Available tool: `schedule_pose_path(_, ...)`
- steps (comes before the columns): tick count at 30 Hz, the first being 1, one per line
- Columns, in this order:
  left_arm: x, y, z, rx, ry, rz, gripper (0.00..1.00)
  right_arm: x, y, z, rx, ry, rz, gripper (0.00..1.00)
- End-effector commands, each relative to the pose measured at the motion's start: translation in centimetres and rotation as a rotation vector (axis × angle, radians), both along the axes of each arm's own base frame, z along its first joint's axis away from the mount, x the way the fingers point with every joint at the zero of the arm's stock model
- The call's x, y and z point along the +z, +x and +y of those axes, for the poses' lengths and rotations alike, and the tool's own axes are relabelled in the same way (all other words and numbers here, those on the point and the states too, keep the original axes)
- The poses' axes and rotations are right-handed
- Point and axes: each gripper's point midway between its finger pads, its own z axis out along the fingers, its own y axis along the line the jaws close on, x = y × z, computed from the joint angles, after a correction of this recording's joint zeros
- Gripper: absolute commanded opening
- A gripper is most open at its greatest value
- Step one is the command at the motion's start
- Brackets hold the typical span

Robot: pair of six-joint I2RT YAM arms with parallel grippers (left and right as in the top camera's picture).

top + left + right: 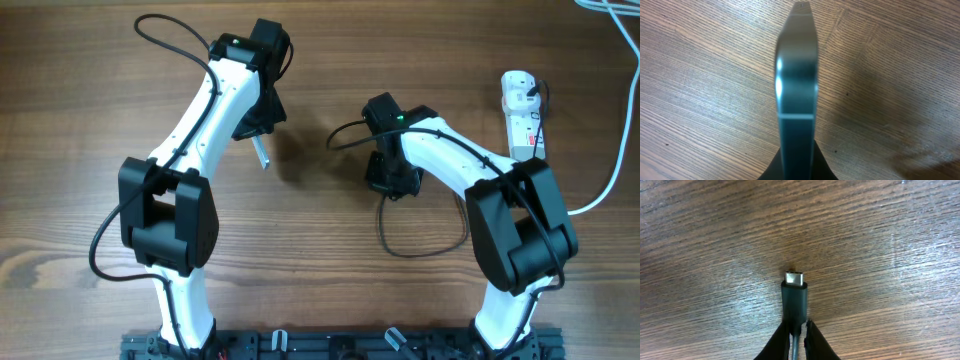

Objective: Plug charger to phone and switch on socket
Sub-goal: 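Grasp the black USB-C cable plug with the right gripper, then raise the phone and bring the cable plug toward its bottom port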

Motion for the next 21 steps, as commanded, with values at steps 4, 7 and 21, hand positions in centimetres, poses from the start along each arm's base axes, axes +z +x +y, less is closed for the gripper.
schedule_pose_path(4, 1.0, 0.1, 0.6, 0.02, 0.016, -0.027, 0.04, -1.1, -0.7, -0.2, -0.015, -0.009, 0.037, 0.08)
schedule_pose_path(7, 1.0, 0.0, 0.6, 0.019, 0.014, -0.022, 0.04, -1.1, -0.6, -0.1, -0.014, -0.008, 0.034, 0.05)
schedule_pose_path(21, 3.6, 3.0, -11.9, -0.312, -0.66, -0.131, 0.04, 19.3, -5.0, 5.3, 0.57, 0.502, -0.265, 0.04)
